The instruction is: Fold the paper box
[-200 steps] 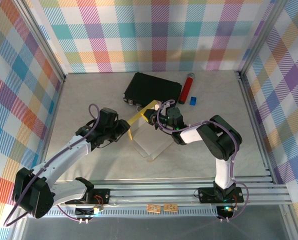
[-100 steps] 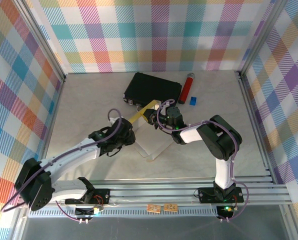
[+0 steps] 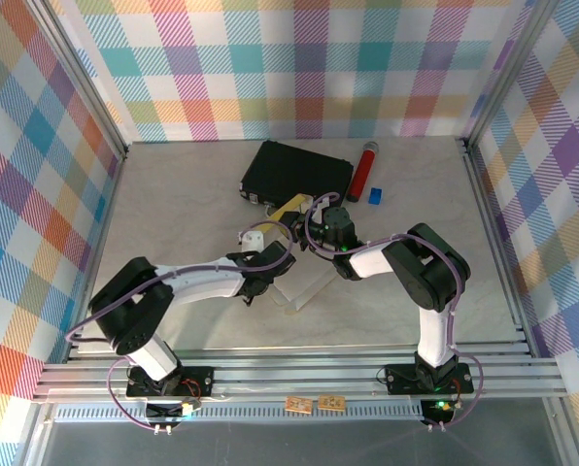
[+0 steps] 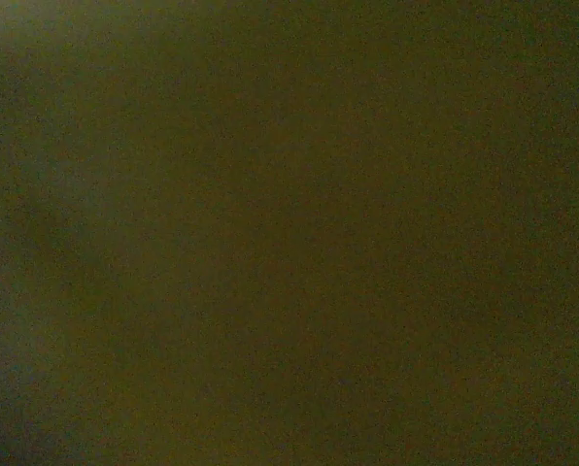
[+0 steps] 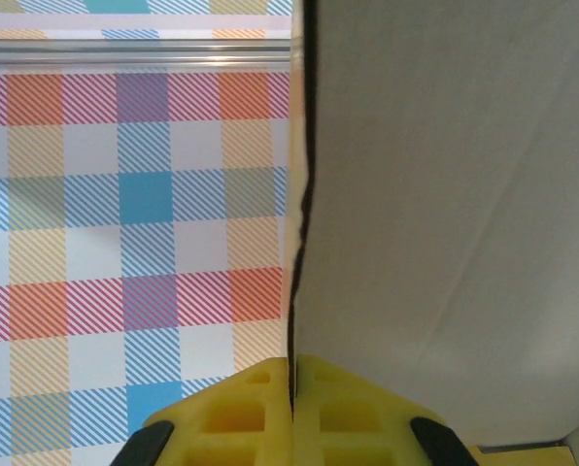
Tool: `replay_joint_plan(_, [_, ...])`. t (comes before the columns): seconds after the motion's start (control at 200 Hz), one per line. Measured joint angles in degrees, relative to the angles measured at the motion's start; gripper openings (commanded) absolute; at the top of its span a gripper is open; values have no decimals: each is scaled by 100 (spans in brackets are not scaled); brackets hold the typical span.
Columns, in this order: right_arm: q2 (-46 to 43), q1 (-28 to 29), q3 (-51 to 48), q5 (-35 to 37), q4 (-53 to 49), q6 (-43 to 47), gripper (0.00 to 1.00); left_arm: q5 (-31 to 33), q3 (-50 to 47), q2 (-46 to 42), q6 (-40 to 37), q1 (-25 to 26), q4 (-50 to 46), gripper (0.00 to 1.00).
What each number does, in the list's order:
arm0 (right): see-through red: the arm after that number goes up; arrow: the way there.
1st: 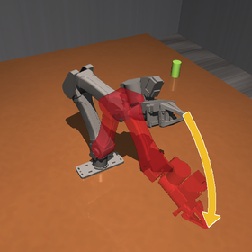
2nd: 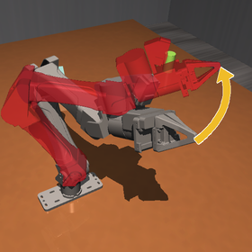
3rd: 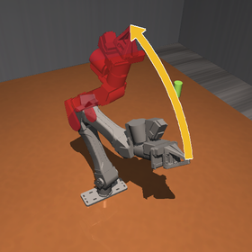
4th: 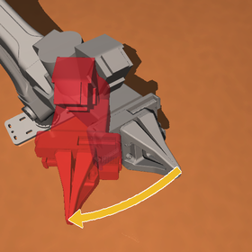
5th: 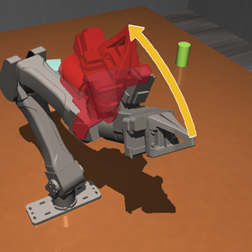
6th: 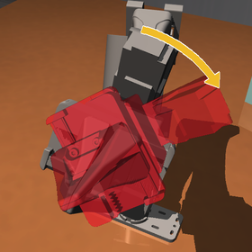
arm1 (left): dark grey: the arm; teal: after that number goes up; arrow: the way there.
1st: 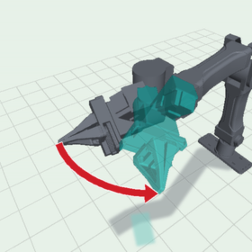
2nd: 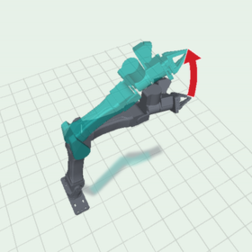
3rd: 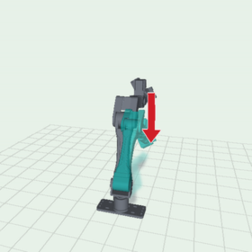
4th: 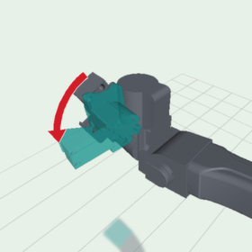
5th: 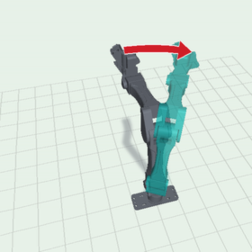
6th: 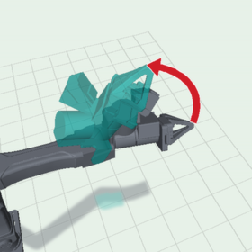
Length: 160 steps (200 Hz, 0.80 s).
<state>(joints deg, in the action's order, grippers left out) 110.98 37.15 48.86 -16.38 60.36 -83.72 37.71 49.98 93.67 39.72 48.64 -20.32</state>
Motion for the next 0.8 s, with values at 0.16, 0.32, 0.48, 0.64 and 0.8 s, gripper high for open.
replay_joint_plan(0.16, [0, -7, 0, 33, 0, 0, 0, 330, 341, 424, 68, 2, 50, 11])
replay_joint_plan(0.32, [0, -92, 0, 94, -7, -31, 6, 717, 828, 905, 328, -9, -234, 0])
replay_joint_plan(0.48, [-2, -109, 17, 98, -190, -98, 34, 846, 999, 1054, 520, -46, -431, 0])
replay_joint_plan(0.64, [-212, -125, 24, 203, -841, -162, 57, 824, 1032, 1029, 546, -118, -505, 0])
replay_joint_plan(0.8, [-1294, -240, 90, 315, -2465, -55, 72, 387, 1058, 671, 243, -450, -629, 0])
